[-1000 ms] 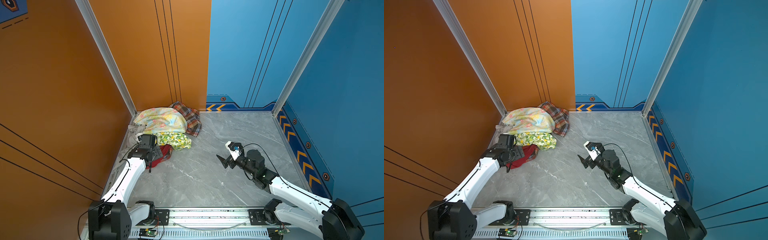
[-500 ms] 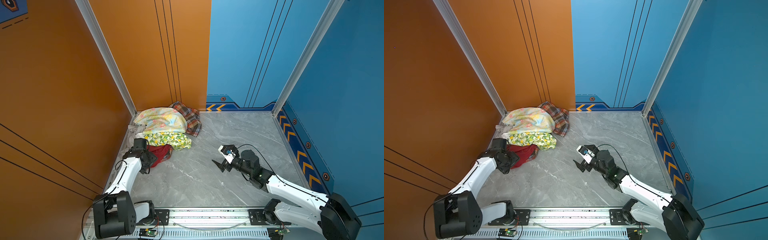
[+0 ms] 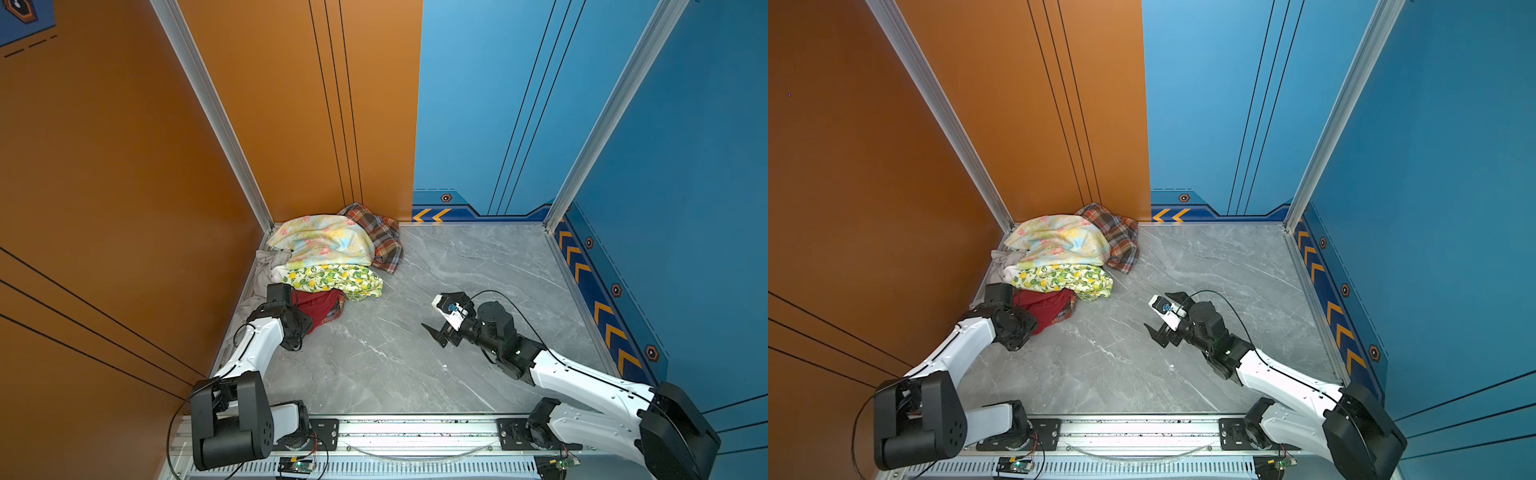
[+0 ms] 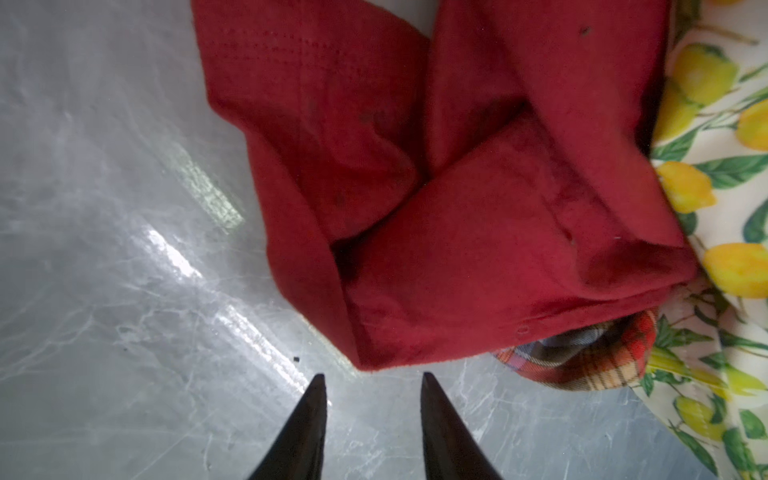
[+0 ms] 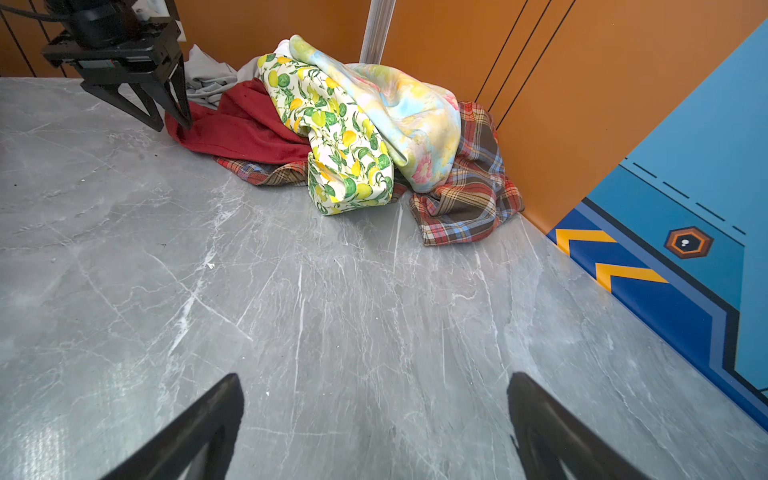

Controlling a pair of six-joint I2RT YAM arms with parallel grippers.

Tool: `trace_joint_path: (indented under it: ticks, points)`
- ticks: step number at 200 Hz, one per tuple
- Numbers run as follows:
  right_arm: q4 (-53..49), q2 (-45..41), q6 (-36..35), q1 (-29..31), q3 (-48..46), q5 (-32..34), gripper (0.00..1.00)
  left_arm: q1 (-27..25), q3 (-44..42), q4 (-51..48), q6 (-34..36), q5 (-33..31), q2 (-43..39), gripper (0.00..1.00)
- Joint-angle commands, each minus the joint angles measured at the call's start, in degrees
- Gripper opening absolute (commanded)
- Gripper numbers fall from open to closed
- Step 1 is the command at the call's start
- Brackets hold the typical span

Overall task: Pick out a specific cloth from the pile
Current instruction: 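Lower the left gripper onto the dark red cloth while the right gripper advances, then grasp and lift the red cloth with the left gripper while the right approaches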

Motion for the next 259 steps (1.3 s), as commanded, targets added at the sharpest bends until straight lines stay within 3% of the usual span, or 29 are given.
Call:
trace_joint_path:
  ticks: [1,131,196,218,259]
  points:
    - [0.7,0.5,-1.0,0.2,0.8,1.5,1.0,0.8,-0.6,1.7,-0.1,0.3,0.7,0.37]
    - [1.1,1.0,-0.7,0.6,0.9,1.2,1.0,3.0,-0.4,5.2,1.5,-1.3,6.5,0.33]
    - [1.8,1.7,-0.7,0.7,0.9,2.5,1.0,2.8,-0.8,6.9,1.3,-1.4,8.1,0.14]
    - [2.1,1.7,-0.7,0.6,0.8,2.7,1.0,2.8,-1.1,7.2,1.6,-1.3,8.3,0.0]
    - [2.6,1.8,-0.6,0.5,0.6,3.2,0.99,2.5,-0.2,6.4,2.2,-2.0,4.7,0.0]
